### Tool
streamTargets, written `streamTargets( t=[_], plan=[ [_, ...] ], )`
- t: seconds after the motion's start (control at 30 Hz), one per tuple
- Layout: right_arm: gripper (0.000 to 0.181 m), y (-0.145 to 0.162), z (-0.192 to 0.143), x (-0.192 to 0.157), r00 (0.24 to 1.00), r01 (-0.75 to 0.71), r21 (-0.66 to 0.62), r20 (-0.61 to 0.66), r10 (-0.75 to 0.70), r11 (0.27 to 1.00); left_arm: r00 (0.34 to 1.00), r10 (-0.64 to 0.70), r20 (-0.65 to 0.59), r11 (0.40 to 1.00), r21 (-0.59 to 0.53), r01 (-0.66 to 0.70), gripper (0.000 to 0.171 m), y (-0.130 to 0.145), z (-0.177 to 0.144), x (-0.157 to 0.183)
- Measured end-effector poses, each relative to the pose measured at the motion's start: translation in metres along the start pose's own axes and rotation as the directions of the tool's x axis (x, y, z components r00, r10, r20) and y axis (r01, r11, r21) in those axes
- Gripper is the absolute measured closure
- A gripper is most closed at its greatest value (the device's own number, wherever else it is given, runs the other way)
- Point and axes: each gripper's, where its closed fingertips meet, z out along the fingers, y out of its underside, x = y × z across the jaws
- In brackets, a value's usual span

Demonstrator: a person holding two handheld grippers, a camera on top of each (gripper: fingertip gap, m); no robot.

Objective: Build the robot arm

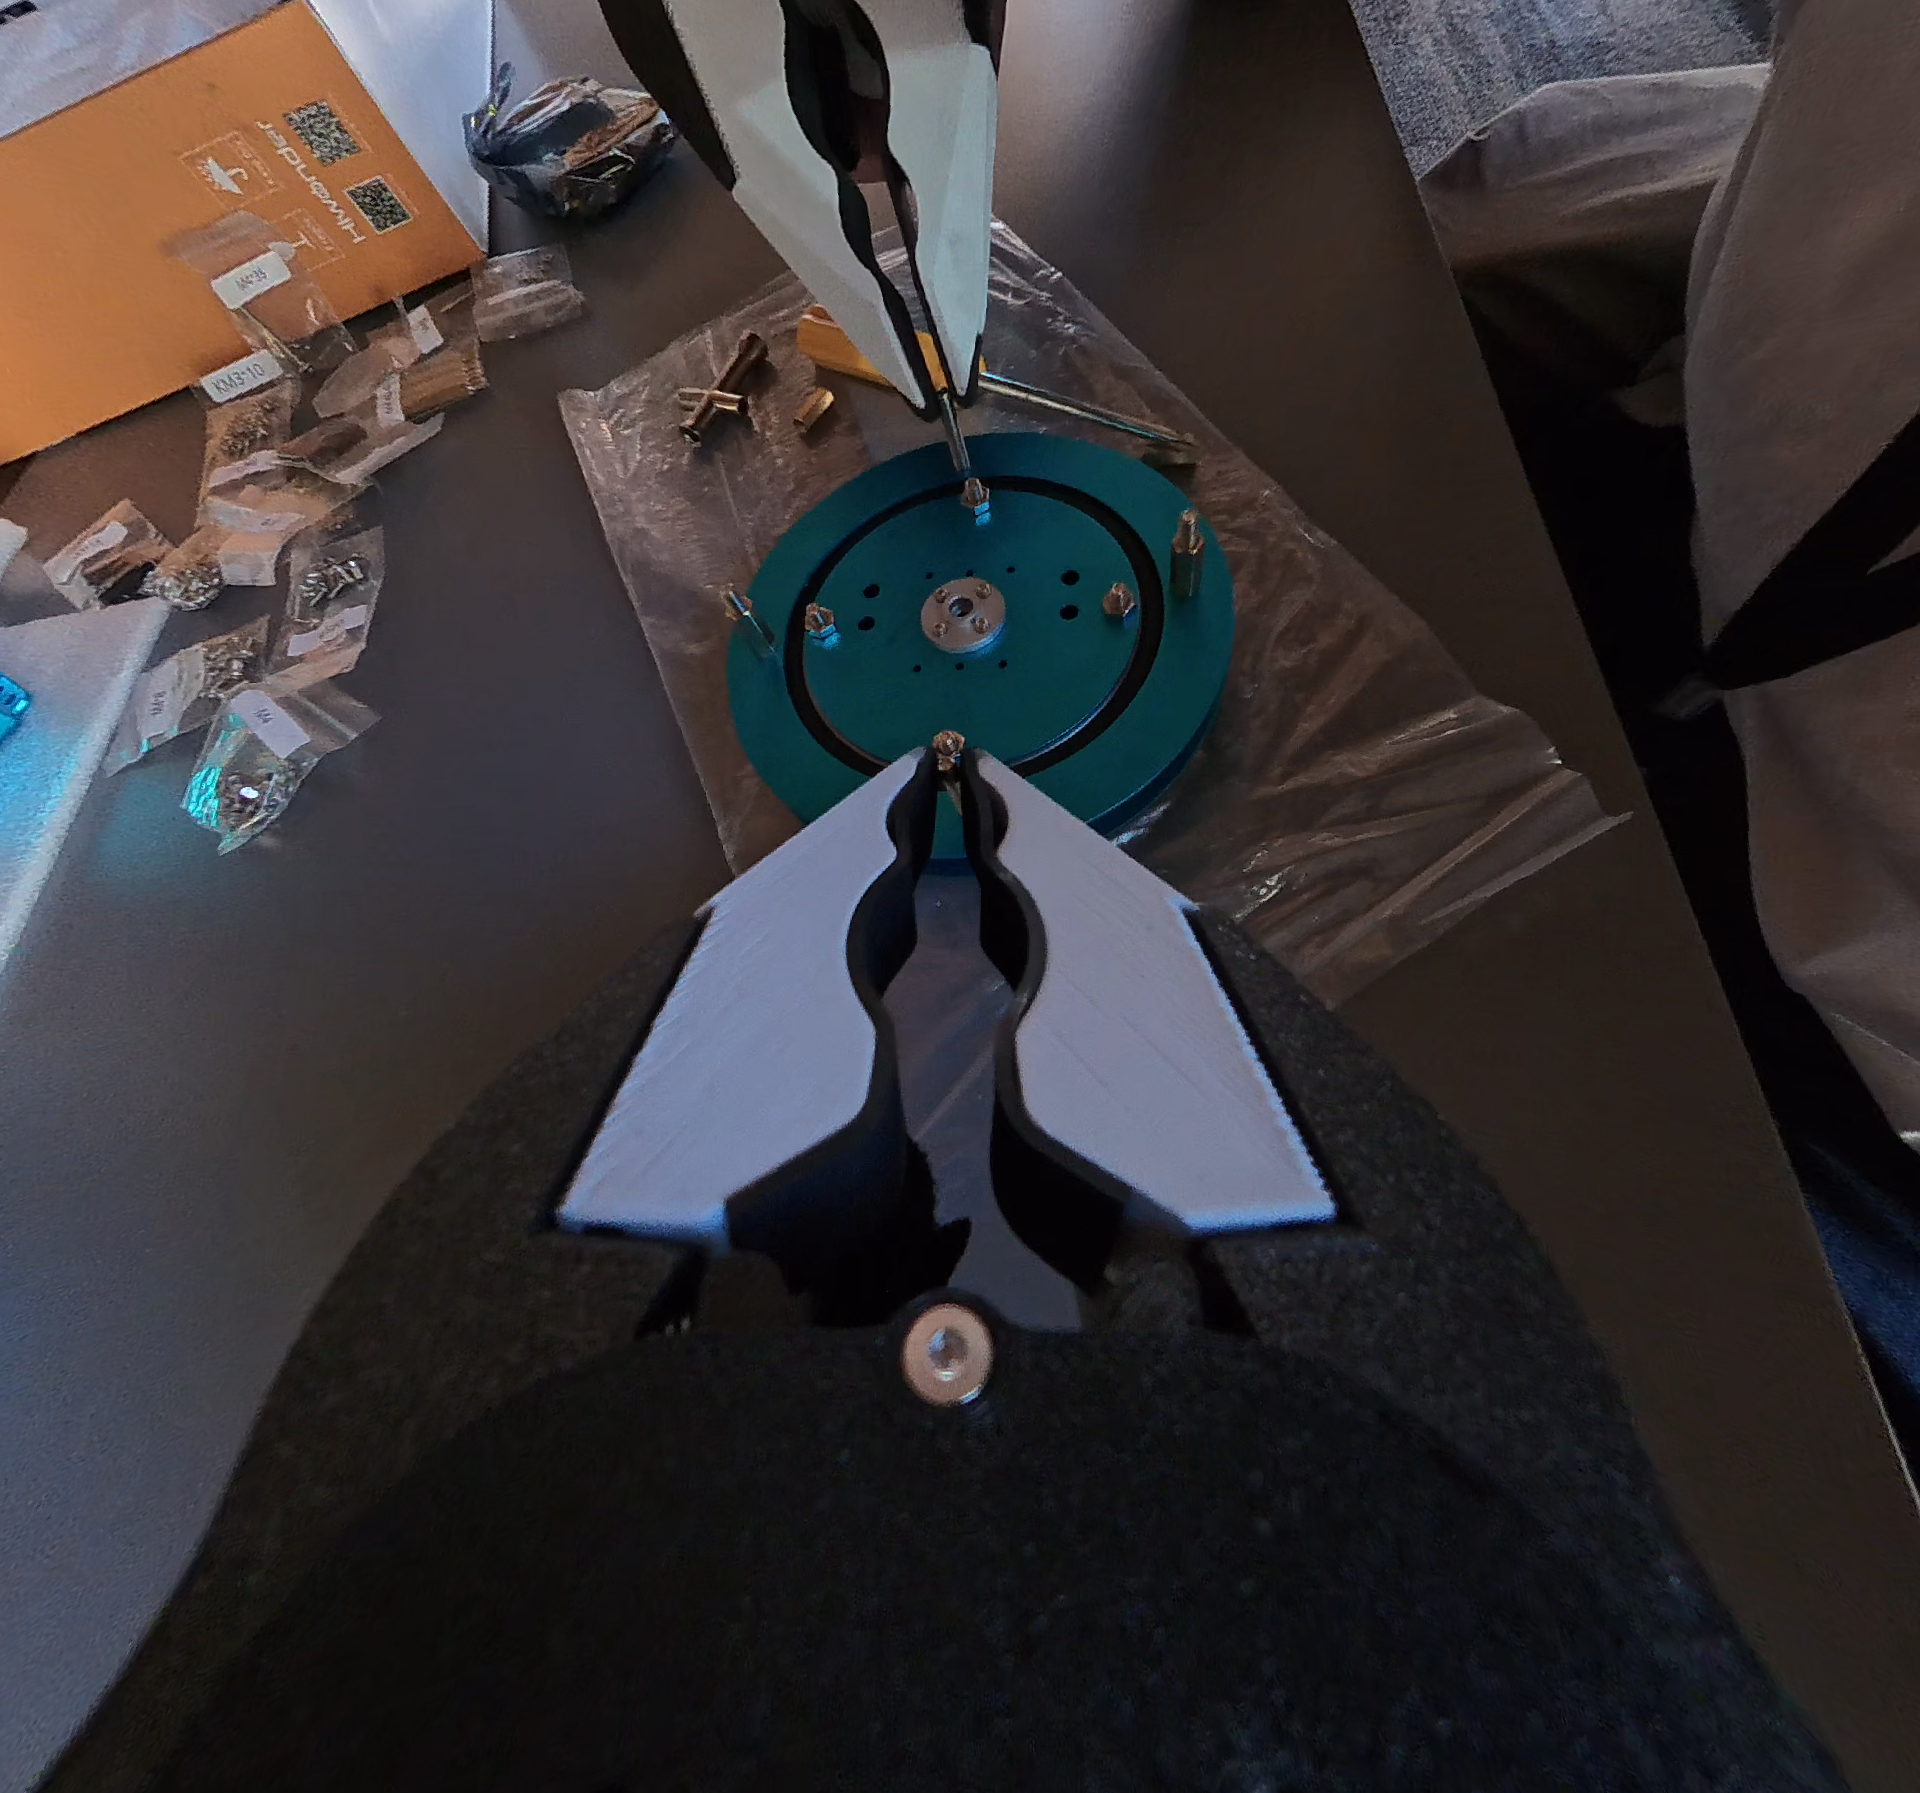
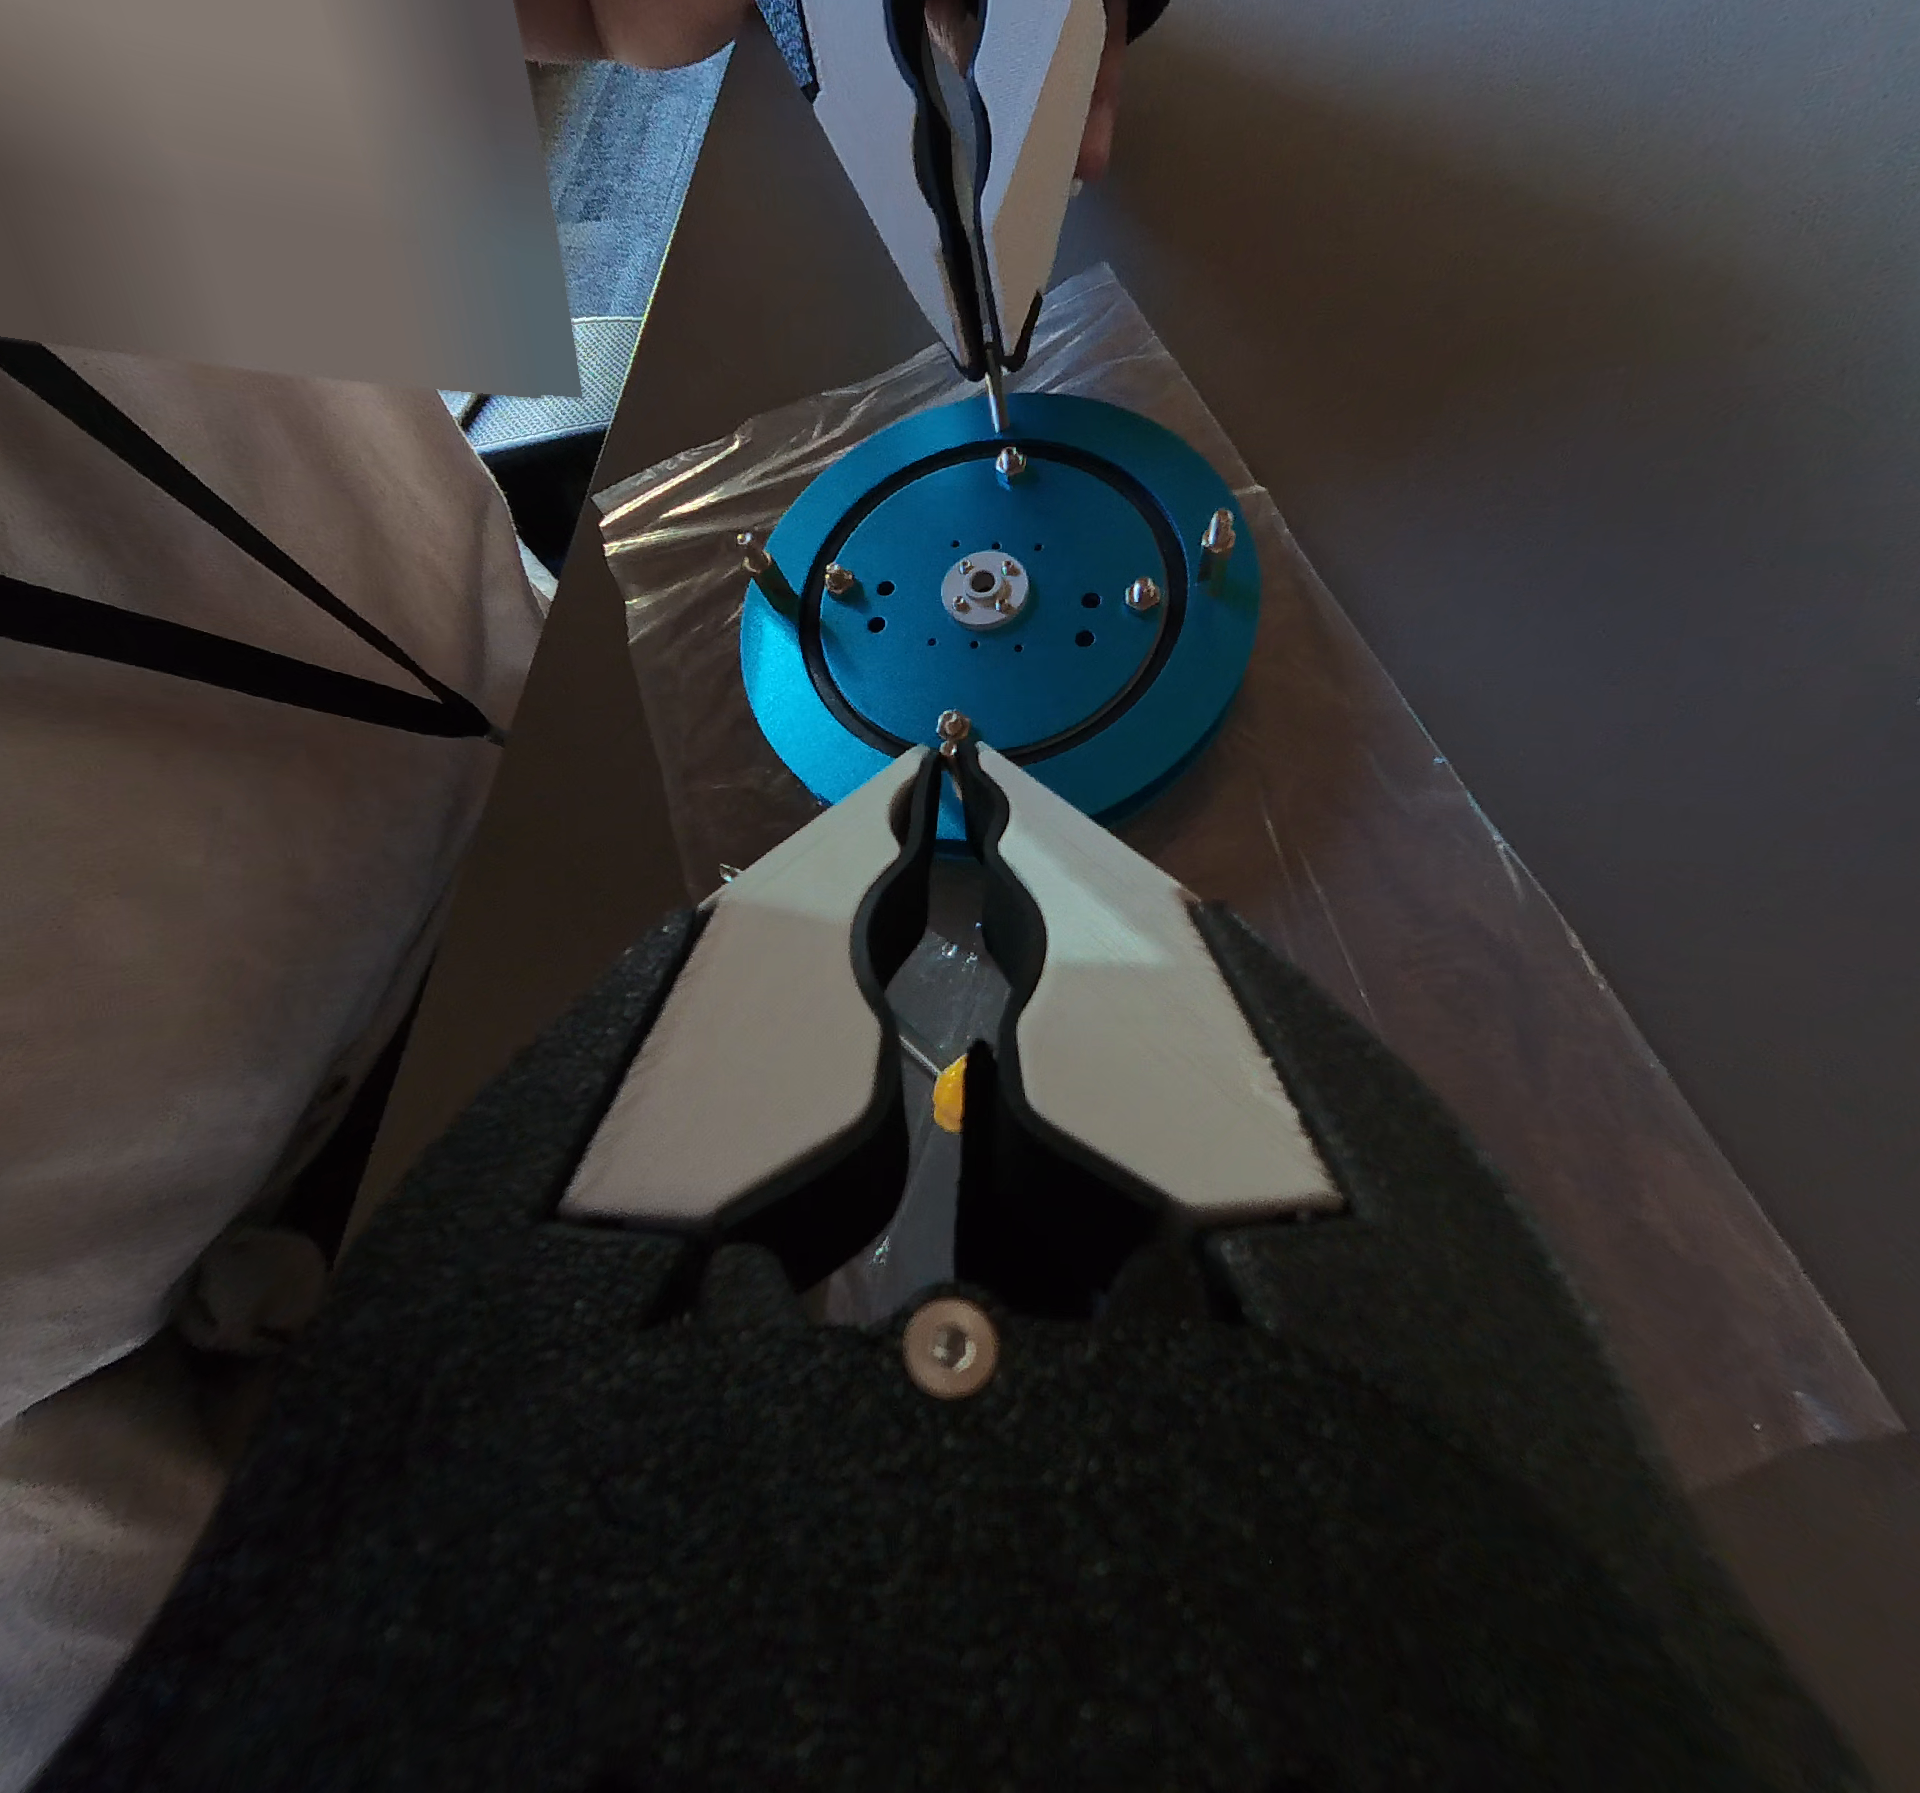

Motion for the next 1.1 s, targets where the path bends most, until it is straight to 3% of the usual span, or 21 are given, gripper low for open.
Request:
streamTargets(
  t=[0.47, 0.63, 0.7, 0.77, 0.97, 1.1],
  plan=[
    [0.174, -0.005, -0.004, -0.005, 0.998, 0.046, -0.005, -0.036, -0.046, 0.999, 0.999, 0.008, 0.031, 1.0, -0.003, -0.008, 0.168, 0.001, -0.004, -0.006],
    [0.163, -0.028, -0.028, -0.002, 0.991, 0.003, 0.13, -0.134, 0.014, 0.992, 0.997, -0.016, 0.069, 0.999, 0.037, 0.013, 0.168, -0.006, -0.011, -0.014],
    [0.152, -0.032, -0.028, -0.008, 0.986, -0.03, 0.174, -0.157, 0.057, 0.984, 0.997, -0.047, 0.054, 0.997, 0.065, 0.043, 0.168, -0.01, -0.013, -0.015],
    [0.152, -0.03, -0.021, -0.013, 0.974, -0.019, 0.195, -0.219, 0.062, 0.981, 0.997, -0.08, 0.013, 0.994, 0.08, 0.079, 0.16, -0.011, -0.012, -0.011],
    [0.145, -0.01, 0.001, 0.003, 0.921, -0.116, 0.18, -0.348, 0.174, 0.977, 0.993, -0.111, -0.043, 0.991, 0.069, 0.114, 0.149, -0.009, 0.002, -0.003],
    [0.141, 0.002, 0.008, 0.017, 0.881, -0.092, 0.081, -0.458, 0.119, 0.992, 0.994, -0.098, -0.049, 0.995, 0.028, 0.1, 0.149, -0.004, 0.012, 0.001]
  ],
)
